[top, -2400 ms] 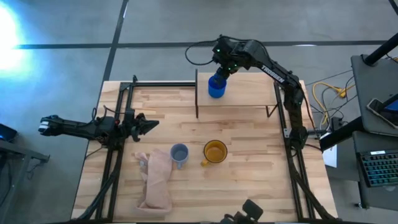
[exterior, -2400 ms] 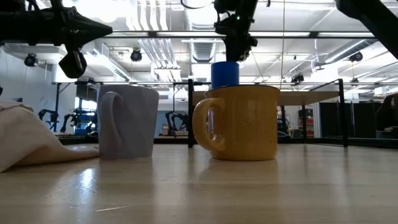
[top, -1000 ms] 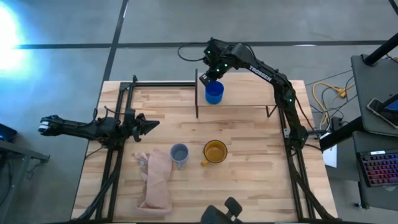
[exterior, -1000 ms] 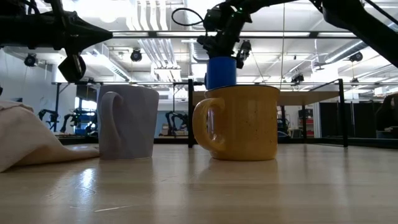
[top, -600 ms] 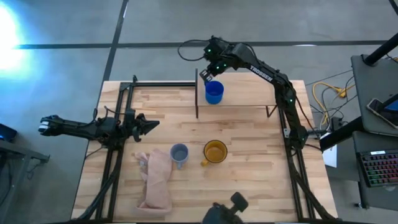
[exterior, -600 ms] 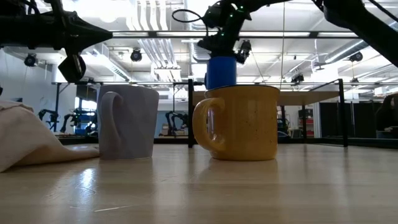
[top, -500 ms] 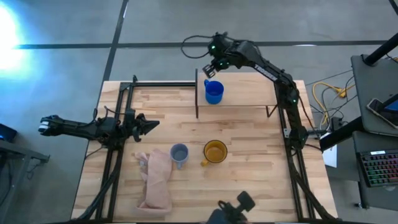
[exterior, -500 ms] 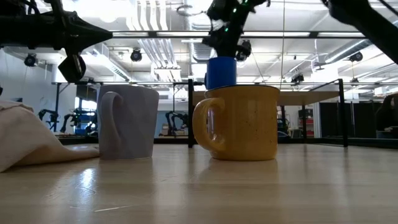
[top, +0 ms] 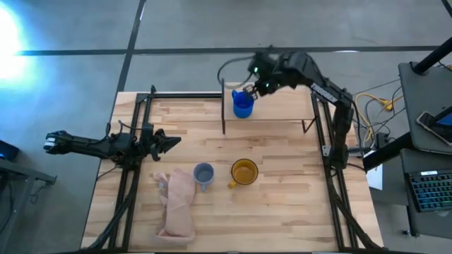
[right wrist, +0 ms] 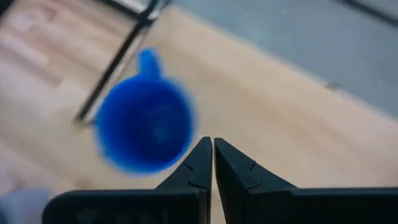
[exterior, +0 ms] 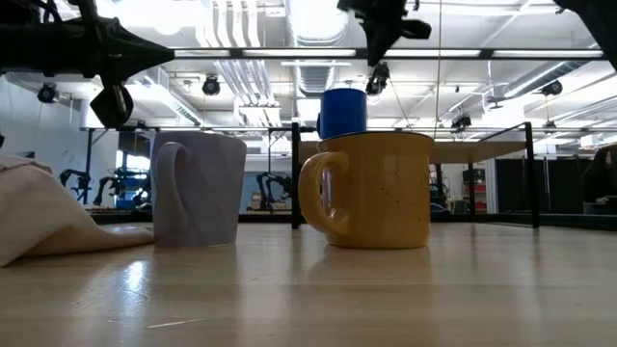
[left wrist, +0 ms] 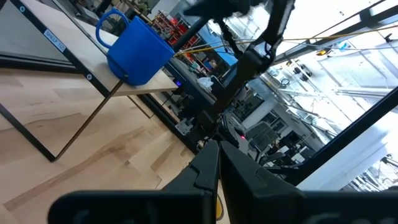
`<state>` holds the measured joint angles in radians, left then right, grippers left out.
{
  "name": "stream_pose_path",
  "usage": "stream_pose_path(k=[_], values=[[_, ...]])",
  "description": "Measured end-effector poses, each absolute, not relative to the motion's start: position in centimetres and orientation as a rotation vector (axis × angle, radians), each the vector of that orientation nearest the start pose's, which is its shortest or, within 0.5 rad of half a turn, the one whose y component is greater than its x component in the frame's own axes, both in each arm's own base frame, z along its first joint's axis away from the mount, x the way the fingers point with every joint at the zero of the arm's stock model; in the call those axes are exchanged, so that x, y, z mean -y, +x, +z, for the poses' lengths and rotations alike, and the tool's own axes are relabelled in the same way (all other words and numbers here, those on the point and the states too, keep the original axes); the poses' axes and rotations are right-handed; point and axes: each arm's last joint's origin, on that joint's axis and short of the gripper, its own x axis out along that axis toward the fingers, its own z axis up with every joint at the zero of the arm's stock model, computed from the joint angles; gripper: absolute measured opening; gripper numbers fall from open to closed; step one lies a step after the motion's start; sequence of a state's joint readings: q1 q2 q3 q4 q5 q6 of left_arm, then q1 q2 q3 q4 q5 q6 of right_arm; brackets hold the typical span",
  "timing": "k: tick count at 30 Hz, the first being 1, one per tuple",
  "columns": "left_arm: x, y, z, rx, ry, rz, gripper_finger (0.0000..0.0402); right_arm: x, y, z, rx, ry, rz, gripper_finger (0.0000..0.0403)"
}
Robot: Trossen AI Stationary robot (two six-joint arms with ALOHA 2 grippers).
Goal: Stack small to large cups/mugs on shelf
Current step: Put the blue mug on the shelf
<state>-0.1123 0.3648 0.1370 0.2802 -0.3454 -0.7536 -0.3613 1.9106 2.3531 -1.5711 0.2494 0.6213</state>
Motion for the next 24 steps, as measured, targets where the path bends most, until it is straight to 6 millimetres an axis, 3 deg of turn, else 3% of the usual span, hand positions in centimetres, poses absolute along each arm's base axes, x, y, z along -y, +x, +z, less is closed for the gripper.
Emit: stream_pose_path(k=[5, 10, 18, 24], values=[[0.4, 12.1, 20.5, 0.123, -0.759, 0.203, 0.0000, 8.6, 34.9, 41.4, -0.940, 0.635, -0.809, 0.0011], [0.5, 12.1, 20.2, 0.090, -0.755, 0.181, 0.0000, 6.5, 38.5, 39.3, -0.898, 0.667, -0.771, 0.0011], [0.6, 12.1, 20.2, 0.072, -0.755, 0.136, 0.0000, 6.6, 41.3, 36.0, -0.937, 0.700, -0.786, 0.0011], [0.6, 12.1, 20.2, 0.068, -0.755, 0.126, 0.0000, 6.4, 41.3, 34.8, -1.023, 0.678, -0.836, 0.0011]])
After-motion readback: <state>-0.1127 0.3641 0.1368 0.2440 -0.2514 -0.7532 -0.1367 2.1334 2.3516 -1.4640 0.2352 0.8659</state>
